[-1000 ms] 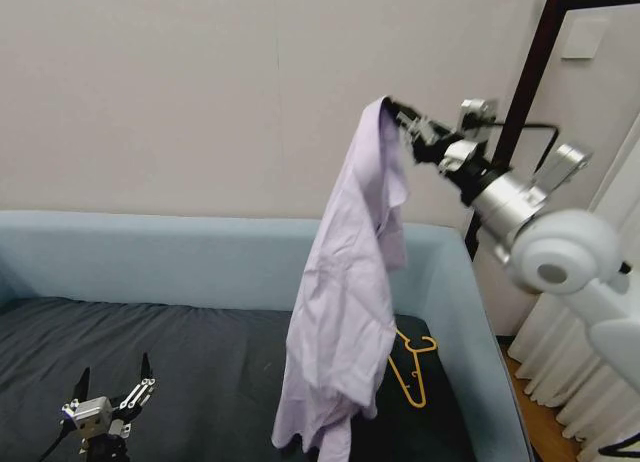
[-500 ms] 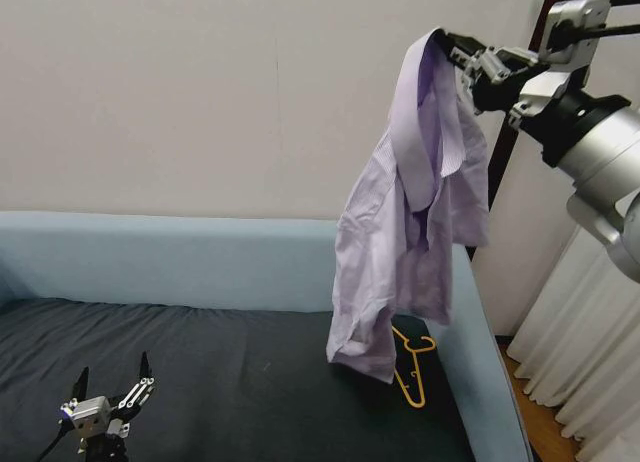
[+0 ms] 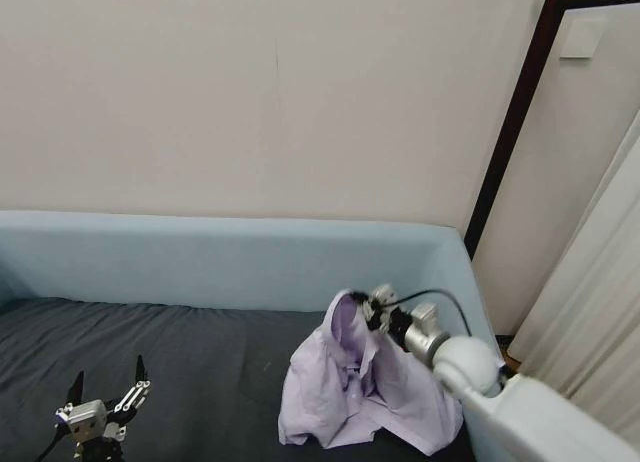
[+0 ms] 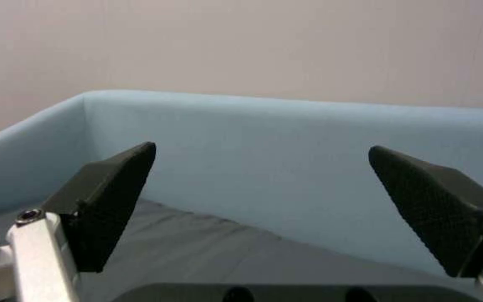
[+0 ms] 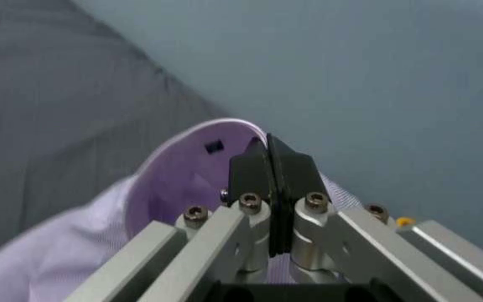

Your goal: Pick up the clothes from the sofa and hang them on the clothes hanger.

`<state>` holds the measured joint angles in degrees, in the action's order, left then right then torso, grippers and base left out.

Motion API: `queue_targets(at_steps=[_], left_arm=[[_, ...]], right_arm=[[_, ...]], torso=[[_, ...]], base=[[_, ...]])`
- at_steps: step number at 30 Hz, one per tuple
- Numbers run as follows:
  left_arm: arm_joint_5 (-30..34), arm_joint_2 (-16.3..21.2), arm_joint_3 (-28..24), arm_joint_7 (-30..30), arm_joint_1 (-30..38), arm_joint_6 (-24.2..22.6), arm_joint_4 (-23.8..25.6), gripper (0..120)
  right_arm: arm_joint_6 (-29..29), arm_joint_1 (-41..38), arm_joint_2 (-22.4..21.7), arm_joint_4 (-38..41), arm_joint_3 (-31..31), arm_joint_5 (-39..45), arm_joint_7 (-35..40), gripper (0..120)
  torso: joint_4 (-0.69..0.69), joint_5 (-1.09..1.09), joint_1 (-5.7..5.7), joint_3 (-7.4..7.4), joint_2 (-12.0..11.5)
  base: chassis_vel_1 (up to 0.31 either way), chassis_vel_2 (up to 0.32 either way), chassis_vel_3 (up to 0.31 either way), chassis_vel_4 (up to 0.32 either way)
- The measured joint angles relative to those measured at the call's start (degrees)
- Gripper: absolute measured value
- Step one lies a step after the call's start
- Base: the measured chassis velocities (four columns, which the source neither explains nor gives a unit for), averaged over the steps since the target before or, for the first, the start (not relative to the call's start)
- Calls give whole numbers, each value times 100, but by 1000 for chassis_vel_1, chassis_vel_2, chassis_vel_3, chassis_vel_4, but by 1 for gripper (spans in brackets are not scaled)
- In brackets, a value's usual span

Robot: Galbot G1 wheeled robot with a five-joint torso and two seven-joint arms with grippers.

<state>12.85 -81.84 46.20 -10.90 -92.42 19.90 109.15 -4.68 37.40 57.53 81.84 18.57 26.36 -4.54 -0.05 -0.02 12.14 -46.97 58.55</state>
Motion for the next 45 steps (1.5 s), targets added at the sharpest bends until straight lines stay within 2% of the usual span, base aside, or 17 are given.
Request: queue_targets(at_steps=[1, 5, 7, 8, 11, 13, 16, 17, 21, 22, 24, 27, 28, 30, 35, 39, 45], left_arm=[[0, 0, 0, 0, 0, 0, 0, 100], [37, 6, 100, -6, -91, 92, -37, 100], [39, 6, 106, -6, -99, 104, -43, 100], [40, 4, 109, -2, -100, 115, -66, 100], [35, -6, 94, -4, -81, 119, -102, 100], [5, -29, 37, -4, -31, 121, -157, 100], [-53, -66, -58, -2, 56, 121, -247, 100], [-53, -66, -58, -2, 56, 121, -247, 100], [-120, -84, -175, -1, 161, 121, -343, 100], [-120, -84, -175, -1, 161, 121, -343, 100], [-126, -61, -214, 0, 208, 115, -353, 100], [-122, -18, -232, 2, 278, 105, -388, 100], [-122, -18, -232, 2, 278, 105, -388, 100], [-121, -3, -256, 1, 307, 99, -414, 100], [-122, -8, -305, 2, 305, 99, -427, 100], [-106, 30, -294, 2, 291, 100, -421, 100], [-56, 98, -223, 0, 234, 99, -389, 100]], right_arm=[[0, 0, 0, 0, 0, 0, 0, 0], [814, 4, 633, -1318, 116, -791, -34, 0], [878, 0, 697, -1424, 117, -852, 48, 0], [1049, -26, 878, -1698, 126, -990, 428, 0], [1177, -51, 993, -1811, 121, -977, 712, 0], [1159, -33, 967, -1619, 116, -691, 875, 11], [1052, 110, 728, -832, 193, 316, 1175, 23], [1052, 110, 728, -832, 193, 316, 1175, 23], [831, 491, 318, 43, 127, 719, 1301, 41], [831, 491, 318, 43, 127, 719, 1301, 41], [-40, 861, 20, 747, 87, 930, 2149, 50], [-639, 1267, -205, 1528, 47, 1695, 2972, 64], [-639, 1267, -205, 1528, 47, 1695, 2972, 64], [-767, 1494, -264, 1894, 32, 2015, 3112, 74], [-752, 1627, -136, 1841, 145, 1815, 3114, 93], [-585, 1657, 19, 1548, 216, 1618, 3096, 95], [-485, 1657, 265, 1089, 177, 1498, 3041, 77]], torso=[[0, 0, 0, 0, 0], [-1, -3, 0, 1, 0], [-1, -2, 0, 1, 0], [-2, -2, 0, 1, 0], [-1, -2, 0, 1, 0], [-1, -2, 0, 1, 0], [-2, -2, 0, 1, 0], [-2, -2, 0, 1, 0], [-1, 0, 0, 1, 0], [-1, 0, 0, 1, 0], [-4, -1, 0, 1, 0], [-4, -1, 0, 1, 1], [-4, -1, 0, 1, 1], [-2, -1, 0, 1, 0], [-1, -1, 0, 1, 0], [-1, -1, 0, 1, 0], [-1, -1, 0, 1, 0]], base=[[0, 0, 0, 0], [0, 0, 0, 0], [0, 0, 0, 0], [0, 0, 0, 0], [0, 0, 0, 0], [0, 0, 0, 0], [0, 0, 0, 0], [0, 0, 0, 0], [0, 0, 0, 0], [0, 0, 0, 0], [0, 0, 0, 0], [0, 0, 0, 0], [0, 0, 0, 0], [0, 0, 0, 0], [0, 0, 0, 0], [0, 0, 0, 0], [0, 0, 0, 0]])
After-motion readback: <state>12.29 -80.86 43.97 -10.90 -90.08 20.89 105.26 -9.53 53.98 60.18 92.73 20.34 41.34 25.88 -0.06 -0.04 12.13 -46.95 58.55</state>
